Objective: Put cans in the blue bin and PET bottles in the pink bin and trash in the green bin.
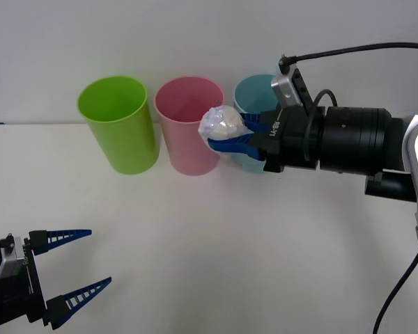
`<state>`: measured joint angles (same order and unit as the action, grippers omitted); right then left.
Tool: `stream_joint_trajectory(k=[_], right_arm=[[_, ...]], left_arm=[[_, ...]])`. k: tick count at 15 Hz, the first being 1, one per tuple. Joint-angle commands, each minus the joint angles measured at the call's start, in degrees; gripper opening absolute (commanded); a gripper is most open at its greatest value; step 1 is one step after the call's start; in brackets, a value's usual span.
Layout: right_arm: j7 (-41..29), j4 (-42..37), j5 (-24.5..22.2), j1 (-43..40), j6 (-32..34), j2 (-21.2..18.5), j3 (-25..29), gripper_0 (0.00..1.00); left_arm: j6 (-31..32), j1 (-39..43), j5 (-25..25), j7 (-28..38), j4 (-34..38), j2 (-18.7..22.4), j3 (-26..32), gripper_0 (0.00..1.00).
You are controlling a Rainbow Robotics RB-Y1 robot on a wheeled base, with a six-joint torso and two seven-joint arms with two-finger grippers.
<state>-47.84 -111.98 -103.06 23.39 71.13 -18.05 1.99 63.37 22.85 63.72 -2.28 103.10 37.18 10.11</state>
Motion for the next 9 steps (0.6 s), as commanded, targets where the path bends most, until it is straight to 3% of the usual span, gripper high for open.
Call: stream_joint_trajectory(k=[1, 5, 9], right_arm=[[-6.0, 0.1, -6.2, 5.2, -0.3, 2.6, -1.6, 0.00], [-13.8, 3.1, -16.6, 11.8, -2.7, 8.5, -5.2, 0.00], [-14.0, 16.0, -17.9, 19.9, -13.1, 9.9, -10.8, 0.00]], left_arm=[[0.0, 0.0, 0.0, 0.0, 0.0, 0.0, 0.0, 1.00], [0.0, 0.0, 0.0, 0.0, 0.0, 0.0, 0.0, 1.00], [0.0, 0.0, 0.0, 0.0, 0.0, 0.0, 0.0, 1.00]])
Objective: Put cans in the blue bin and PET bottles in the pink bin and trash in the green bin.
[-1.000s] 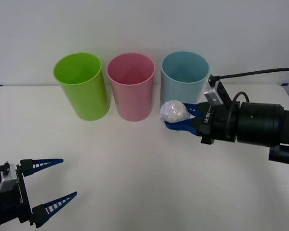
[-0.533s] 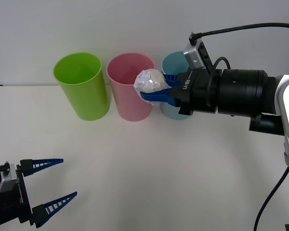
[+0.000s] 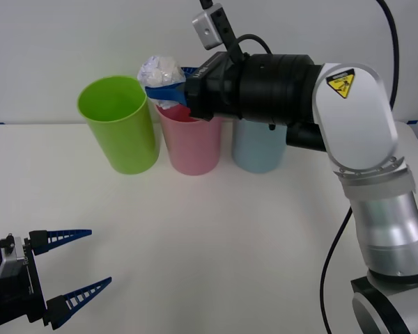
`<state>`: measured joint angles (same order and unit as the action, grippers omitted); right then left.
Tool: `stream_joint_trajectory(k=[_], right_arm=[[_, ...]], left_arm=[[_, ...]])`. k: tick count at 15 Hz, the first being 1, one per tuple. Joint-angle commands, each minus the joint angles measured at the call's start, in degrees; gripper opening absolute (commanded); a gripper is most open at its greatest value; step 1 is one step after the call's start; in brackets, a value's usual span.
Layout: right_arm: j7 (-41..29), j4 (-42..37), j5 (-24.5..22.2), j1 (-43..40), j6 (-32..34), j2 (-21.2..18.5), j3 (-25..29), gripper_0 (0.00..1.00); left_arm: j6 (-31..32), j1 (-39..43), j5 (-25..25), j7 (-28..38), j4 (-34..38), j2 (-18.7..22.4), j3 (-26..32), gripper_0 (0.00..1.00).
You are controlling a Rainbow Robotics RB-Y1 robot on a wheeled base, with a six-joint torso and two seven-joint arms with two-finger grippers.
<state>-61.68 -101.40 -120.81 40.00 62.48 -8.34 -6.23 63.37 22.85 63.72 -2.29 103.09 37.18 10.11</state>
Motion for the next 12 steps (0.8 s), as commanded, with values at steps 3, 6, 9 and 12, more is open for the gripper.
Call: stream_joint_trajectory(k=[3, 6, 9, 12], right_arm=[[-0.5, 16.3, 0.0, 9.6, -12.4, 1.0, -7.2, 0.00], [-0.4, 25.3, -0.1, 15.4, -16.6, 2.5, -9.0, 0.00], [0.1, 35.0, -0.2, 21.3, -19.8, 4.9, -9.3, 0.00], [0.3, 45.8, -0.4, 28.4, -22.5, 7.2, -9.6, 0.00]], left_arm=[[0.0, 0.0, 0.0, 0.0, 0.0, 0.0, 0.0, 1.00], [0.0, 0.0, 0.0, 0.0, 0.0, 0.0, 0.0, 1.00], [0.0, 0.0, 0.0, 0.0, 0.0, 0.0, 0.0, 1.00], [0.0, 0.0, 0.0, 0.0, 0.0, 0.0, 0.0, 1.00]])
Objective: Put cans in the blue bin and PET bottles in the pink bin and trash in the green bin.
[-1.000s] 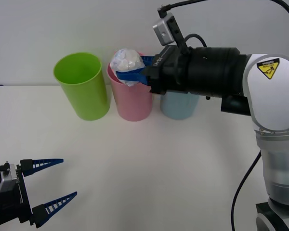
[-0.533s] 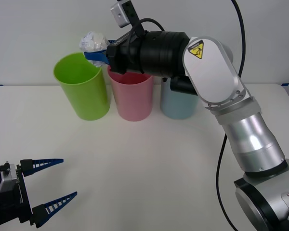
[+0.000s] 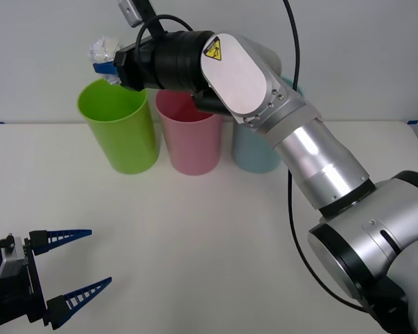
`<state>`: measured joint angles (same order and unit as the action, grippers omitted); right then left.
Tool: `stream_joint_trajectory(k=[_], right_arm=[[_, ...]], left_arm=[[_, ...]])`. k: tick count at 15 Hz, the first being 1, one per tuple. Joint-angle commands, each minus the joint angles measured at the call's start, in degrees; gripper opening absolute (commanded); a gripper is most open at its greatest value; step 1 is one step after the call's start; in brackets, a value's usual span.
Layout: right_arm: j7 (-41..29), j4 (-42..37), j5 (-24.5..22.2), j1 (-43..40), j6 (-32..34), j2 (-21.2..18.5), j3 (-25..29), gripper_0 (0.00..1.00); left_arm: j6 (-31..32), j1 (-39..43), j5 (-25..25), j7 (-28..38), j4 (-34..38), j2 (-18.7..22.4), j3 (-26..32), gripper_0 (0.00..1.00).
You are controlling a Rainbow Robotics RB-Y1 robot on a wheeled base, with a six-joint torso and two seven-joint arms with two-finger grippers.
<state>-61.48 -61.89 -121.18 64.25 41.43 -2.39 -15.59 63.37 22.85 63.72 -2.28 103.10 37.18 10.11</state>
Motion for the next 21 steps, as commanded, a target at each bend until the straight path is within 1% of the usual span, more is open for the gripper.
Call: stream_joint_trajectory(k=[1, 3, 5, 7, 10, 11, 15, 21], right_arm=[[0.1, 9.2, 0.0, 6.0, -2.2, 1.6, -0.8, 0.00], [-0.5, 15.5, 1.2, 10.2, -4.3, 2.0, -3.3, 0.00], [-0.7, 21.0, 4.9, 13.7, -7.6, 2.1, -8.4, 0.00], [-1.3, 24.6, 7.8, 16.0, -10.1, 2.1, -13.5, 0.00], [-2.1, 29.2, 10.3, 18.6, -13.0, 2.1, -19.0, 0.00], [-2.3, 30.1, 10.6, 19.0, -13.8, 2.1, -20.1, 0.00], [-3.3, 30.2, 10.6, 19.0, -14.1, 2.1, -21.2, 0.00], [-4.4, 30.2, 10.6, 19.0, -14.4, 2.5, -21.5, 0.00]], left_arm=[[0.0, 0.0, 0.0, 0.0, 0.0, 0.0, 0.0, 1.00], [0.0, 0.0, 0.0, 0.0, 0.0, 0.0, 0.0, 1.00], [0.0, 0.0, 0.0, 0.0, 0.0, 0.0, 0.0, 1.00], [0.0, 0.0, 0.0, 0.0, 0.0, 0.0, 0.0, 1.00], [0.0, 0.0, 0.0, 0.0, 0.0, 0.0, 0.0, 1.00], [0.0, 0.0, 0.0, 0.0, 0.0, 0.0, 0.0, 1.00], [0.0, 0.0, 0.0, 0.0, 0.0, 0.0, 0.0, 1.00], [0.0, 0.0, 0.0, 0.0, 0.0, 0.0, 0.0, 1.00]])
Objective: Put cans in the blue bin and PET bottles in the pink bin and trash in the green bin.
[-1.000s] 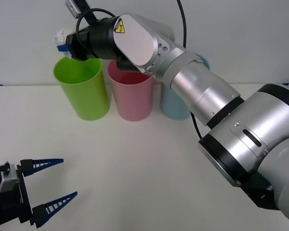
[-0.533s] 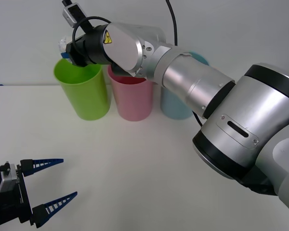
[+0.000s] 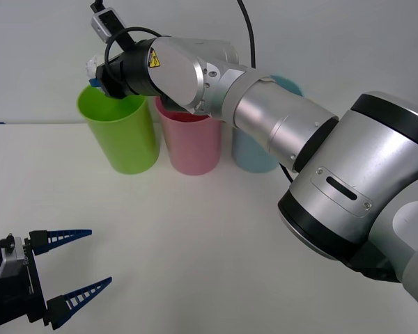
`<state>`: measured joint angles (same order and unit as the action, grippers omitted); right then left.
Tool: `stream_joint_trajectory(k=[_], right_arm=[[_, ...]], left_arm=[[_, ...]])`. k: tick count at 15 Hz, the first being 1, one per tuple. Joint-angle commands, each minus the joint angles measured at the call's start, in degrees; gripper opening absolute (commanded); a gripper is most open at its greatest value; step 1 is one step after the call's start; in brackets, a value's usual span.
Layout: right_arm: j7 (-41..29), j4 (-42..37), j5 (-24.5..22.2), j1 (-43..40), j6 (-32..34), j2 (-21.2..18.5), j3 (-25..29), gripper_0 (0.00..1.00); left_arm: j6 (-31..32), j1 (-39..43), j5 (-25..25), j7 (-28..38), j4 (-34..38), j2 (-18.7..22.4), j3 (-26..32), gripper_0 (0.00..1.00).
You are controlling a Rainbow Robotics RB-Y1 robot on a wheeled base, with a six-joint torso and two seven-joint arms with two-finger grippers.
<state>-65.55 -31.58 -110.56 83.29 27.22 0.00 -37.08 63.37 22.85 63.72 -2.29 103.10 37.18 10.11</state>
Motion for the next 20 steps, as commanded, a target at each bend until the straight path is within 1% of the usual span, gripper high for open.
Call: stream_joint_trajectory(k=[1, 5, 6, 7, 8, 9, 10, 11, 13, 20], right_arm=[[-0.5, 0.0, 0.0, -0.1, -0.2, 0.1, 0.0, 0.00], [-0.7, -0.1, 0.0, -0.1, -0.2, 0.1, 0.0, 0.00], [-0.8, 0.0, 0.0, -0.1, -0.2, 0.1, -0.1, 0.02], [-0.5, -0.1, -0.2, -0.1, -1.1, 0.1, -0.9, 0.48], [-0.8, -0.1, -0.2, -0.1, -2.0, 0.1, -2.1, 0.75], [-1.8, -0.1, 0.0, -0.1, -2.7, 0.1, -3.6, 0.86], [-3.2, -0.1, 0.2, -0.1, -3.5, 0.1, -4.9, 0.91], [-3.3, -0.1, 0.7, -0.1, -4.5, 0.1, -6.2, 0.94], [-3.1, -0.1, 1.6, -0.1, -4.5, 0.1, -6.2, 0.97], [-2.9, 0.0, 2.0, -0.1, -4.5, 0.1, -6.1, 0.99]], left_arm=[[0.0, 0.0, 0.0, 0.0, 0.0, 0.0, 0.0, 1.00], [0.0, 0.0, 0.0, 0.0, 0.0, 0.0, 0.0, 1.00], [0.0, 0.0, 0.0, 0.0, 0.0, 0.0, 0.0, 1.00], [0.0, 0.0, 0.0, 0.0, 0.0, 0.0, 0.0, 1.00], [0.0, 0.0, 0.0, 0.0, 0.0, 0.0, 0.0, 1.00], [0.0, 0.0, 0.0, 0.0, 0.0, 0.0, 0.0, 1.00], [0.0, 0.0, 0.0, 0.0, 0.0, 0.0, 0.0, 1.00], [0.0, 0.0, 0.0, 0.0, 0.0, 0.0, 0.0, 1.00], [0.0, 0.0, 0.0, 0.0, 0.0, 0.0, 0.0, 1.00], [0.0, 0.0, 0.0, 0.0, 0.0, 0.0, 0.0, 1.00]])
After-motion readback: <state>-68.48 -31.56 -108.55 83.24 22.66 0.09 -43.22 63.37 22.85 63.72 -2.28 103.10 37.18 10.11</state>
